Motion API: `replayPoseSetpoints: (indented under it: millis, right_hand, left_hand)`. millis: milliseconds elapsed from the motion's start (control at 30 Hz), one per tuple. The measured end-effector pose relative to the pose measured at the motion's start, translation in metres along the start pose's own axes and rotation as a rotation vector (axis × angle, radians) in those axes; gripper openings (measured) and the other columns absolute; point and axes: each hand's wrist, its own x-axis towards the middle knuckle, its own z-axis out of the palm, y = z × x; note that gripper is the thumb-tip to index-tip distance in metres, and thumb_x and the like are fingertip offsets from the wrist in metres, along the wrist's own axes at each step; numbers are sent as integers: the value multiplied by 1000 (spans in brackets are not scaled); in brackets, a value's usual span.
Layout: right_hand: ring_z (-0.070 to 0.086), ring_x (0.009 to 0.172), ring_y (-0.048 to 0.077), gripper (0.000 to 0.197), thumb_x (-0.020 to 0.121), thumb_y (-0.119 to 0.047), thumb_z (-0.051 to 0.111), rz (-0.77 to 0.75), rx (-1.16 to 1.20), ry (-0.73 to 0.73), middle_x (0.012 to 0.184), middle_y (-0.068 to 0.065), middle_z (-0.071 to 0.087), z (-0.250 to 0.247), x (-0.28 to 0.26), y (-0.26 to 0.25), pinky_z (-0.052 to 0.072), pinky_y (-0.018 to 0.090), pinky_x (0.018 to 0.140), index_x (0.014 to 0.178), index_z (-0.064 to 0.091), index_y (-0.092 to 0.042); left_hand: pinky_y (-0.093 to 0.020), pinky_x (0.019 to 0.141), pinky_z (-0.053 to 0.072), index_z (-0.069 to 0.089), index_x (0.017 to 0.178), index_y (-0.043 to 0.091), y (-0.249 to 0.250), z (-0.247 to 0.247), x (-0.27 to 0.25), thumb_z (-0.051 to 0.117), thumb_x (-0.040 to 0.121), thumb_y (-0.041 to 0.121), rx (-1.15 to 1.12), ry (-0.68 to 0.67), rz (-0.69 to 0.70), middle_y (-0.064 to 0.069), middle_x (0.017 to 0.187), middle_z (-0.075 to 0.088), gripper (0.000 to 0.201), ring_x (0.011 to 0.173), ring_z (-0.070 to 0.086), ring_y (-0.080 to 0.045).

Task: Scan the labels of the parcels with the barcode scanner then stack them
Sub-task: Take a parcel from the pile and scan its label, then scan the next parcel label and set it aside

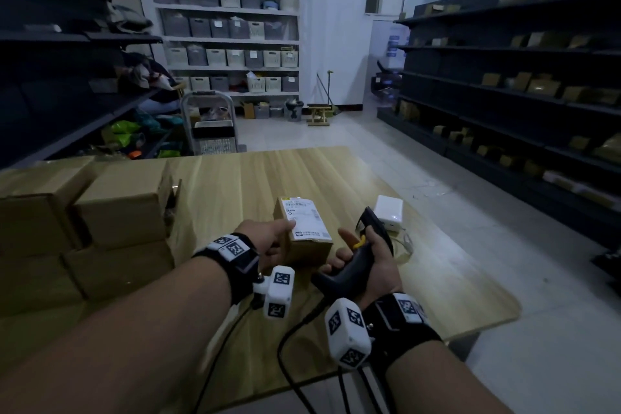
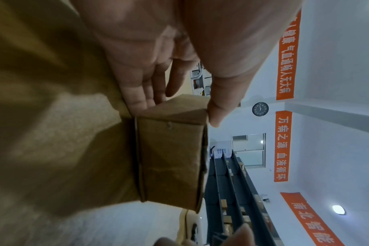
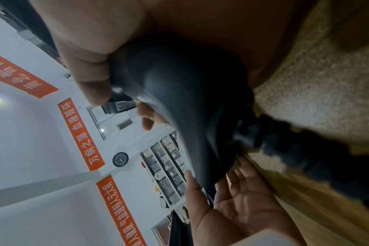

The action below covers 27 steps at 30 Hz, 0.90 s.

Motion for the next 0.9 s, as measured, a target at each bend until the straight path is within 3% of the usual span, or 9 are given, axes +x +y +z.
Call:
replayPoseSetpoints:
  millis: [67, 200, 233, 333, 500, 633, 700, 800, 900]
  right_hand:
    - [38, 58, 21, 46, 94, -48, 68, 9, 8, -8, 67, 5, 42, 0, 0, 0, 37, 33, 66, 113, 66, -7]
    - [41, 56, 21, 45, 91, -47, 70, 13, -10, -4, 67, 4, 42, 0, 0, 0, 38, 33, 66, 113, 67, -7]
    - [42, 56, 21, 46, 89, -46, 72, 12, -15, -7, 67, 4, 42, 0, -1, -1, 39, 33, 65, 113, 67, -7]
    - [42, 56, 20, 49, 80, -43, 76, 16, -15, -14, 67, 4, 43, 0, -2, -1, 40, 33, 66, 112, 68, -8]
    - [41, 56, 20, 42, 92, -45, 69, 27, -30, -16, 66, 3, 41, 0, -3, -2, 39, 33, 66, 112, 65, -8]
    - [41, 55, 20, 40, 95, -45, 67, 22, -29, -12, 66, 3, 41, -1, -1, -2, 39, 33, 65, 110, 64, -8]
    - [42, 54, 20, 40, 95, -45, 66, 27, -40, -14, 65, 3, 41, 0, 1, -1, 40, 33, 64, 110, 64, -8]
    - [42, 52, 20, 40, 89, -43, 70, 33, -60, -12, 65, 3, 41, -1, 2, -1, 41, 33, 63, 109, 63, -9]
    - [42, 52, 20, 44, 80, -42, 74, 26, -61, -6, 65, 3, 40, -1, 2, -1, 41, 33, 62, 108, 63, -9]
  left_hand:
    - [-58, 95, 64, 76, 109, -10, -1, 1, 4, 96, 80, 31, 77, 13, 19, -23, 93, 82, 54, 83, 79, -37]
    - [-65, 90, 65, 83, 93, 1, -3, -1, 14, 94, 47, 66, 295, 62, 98, -19, 86, 84, 80, 91, 82, -43]
    - [-65, 90, 65, 83, 92, 3, 0, 0, 4, 94, 53, 66, 311, 66, 121, -20, 88, 83, 74, 94, 82, -44]
    - [-56, 93, 66, 75, 97, 13, 2, 3, -19, 90, 87, 41, 289, 104, 193, -16, 102, 81, 33, 101, 78, -38]
    - [-39, 86, 61, 72, 103, 20, 5, -2, -45, 88, 89, 33, 363, 144, 378, -6, 108, 78, 25, 85, 67, -18]
    - [-29, 74, 52, 71, 106, 23, 24, -10, -87, 87, 91, 34, 469, 165, 583, 4, 99, 71, 24, 83, 66, -10]
    - [-27, 74, 50, 71, 108, 26, 38, -17, -108, 85, 92, 37, 597, 214, 716, 10, 97, 68, 24, 84, 64, -7]
    - [-31, 88, 51, 69, 117, 27, 64, -31, -127, 81, 92, 46, 831, 377, 888, 10, 111, 67, 34, 103, 63, -13]
    - [-45, 110, 50, 64, 137, 22, 92, -56, -127, 73, 92, 59, 1089, 589, 837, -1, 136, 62, 59, 129, 55, -27]
